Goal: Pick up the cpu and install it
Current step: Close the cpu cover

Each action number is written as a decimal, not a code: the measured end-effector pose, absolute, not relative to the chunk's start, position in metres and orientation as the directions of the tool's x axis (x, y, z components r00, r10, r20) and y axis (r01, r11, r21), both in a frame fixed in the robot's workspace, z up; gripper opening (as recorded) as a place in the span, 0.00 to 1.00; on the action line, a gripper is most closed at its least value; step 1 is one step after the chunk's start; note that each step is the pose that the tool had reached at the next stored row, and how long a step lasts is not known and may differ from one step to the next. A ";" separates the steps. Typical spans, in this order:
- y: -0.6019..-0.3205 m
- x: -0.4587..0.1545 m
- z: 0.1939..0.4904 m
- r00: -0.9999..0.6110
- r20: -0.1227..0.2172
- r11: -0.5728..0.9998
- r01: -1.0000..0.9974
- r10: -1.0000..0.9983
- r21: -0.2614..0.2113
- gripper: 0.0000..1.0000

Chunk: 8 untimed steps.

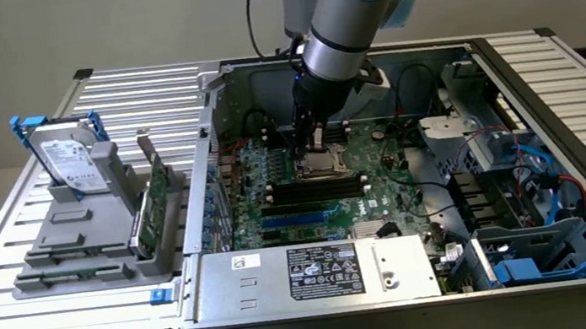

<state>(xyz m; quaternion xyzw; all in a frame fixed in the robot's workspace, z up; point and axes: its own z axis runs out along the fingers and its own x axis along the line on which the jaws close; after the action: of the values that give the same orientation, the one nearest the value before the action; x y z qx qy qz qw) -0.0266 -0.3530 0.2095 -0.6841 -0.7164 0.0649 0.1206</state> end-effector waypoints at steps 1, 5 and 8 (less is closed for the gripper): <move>-0.353 -0.027 0.209 -0.035 0.085 0.056 0.965 0.996 -0.258 0.11; -0.352 -0.027 0.208 -0.035 0.086 0.056 0.965 0.996 -0.258 0.11; -0.352 -0.027 0.208 -0.035 0.087 0.056 0.965 0.996 -0.258 0.11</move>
<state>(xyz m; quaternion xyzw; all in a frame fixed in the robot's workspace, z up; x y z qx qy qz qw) -0.0266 -0.3518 0.2078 -0.6840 -0.7164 0.0639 0.1216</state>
